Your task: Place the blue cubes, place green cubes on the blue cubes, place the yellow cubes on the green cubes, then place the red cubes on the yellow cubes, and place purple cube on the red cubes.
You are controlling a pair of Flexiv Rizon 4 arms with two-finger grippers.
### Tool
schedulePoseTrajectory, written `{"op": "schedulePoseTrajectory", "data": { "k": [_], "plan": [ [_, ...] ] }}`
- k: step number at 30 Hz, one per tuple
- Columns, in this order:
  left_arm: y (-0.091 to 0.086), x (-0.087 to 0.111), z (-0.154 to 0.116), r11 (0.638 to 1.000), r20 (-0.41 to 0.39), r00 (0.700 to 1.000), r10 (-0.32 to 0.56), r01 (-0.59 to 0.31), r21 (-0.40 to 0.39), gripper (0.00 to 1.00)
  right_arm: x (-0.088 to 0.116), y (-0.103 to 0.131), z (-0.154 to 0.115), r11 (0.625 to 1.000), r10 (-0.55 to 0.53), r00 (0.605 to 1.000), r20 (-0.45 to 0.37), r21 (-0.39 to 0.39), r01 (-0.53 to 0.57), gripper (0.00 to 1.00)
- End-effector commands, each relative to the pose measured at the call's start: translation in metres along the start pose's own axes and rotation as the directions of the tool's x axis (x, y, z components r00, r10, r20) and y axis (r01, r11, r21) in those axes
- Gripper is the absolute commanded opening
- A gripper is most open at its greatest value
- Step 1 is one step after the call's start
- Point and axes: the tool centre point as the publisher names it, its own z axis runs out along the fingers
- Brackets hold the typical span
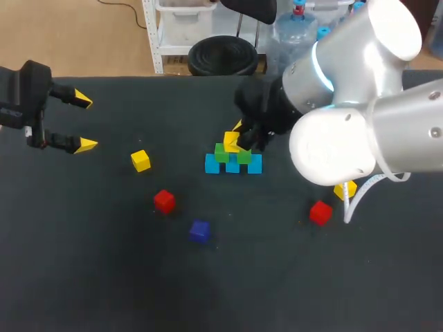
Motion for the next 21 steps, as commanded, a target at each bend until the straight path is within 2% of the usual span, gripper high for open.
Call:
{"op": "schedulePoseTrajectory", "data": {
  "k": [1,21],
  "plan": [
    [-0.0004,0.0017,0.0005,1.000,0.007,1.000,0.004,-0.004,-0.003,1.00,0.0005,-0.0003,0.0008,1.000,0.002,1.000,-0.002,0.005,-0.002,0.00],
    [-0.0004,0.0017,0.0005,1.000,0.007,1.000,0.004,-0.004,-0.003,1.00,-0.0011,-0.0010,0.0028,1.000,0.000,1.000,-0.008,0.005,0.000,0.00]
  ]
}}
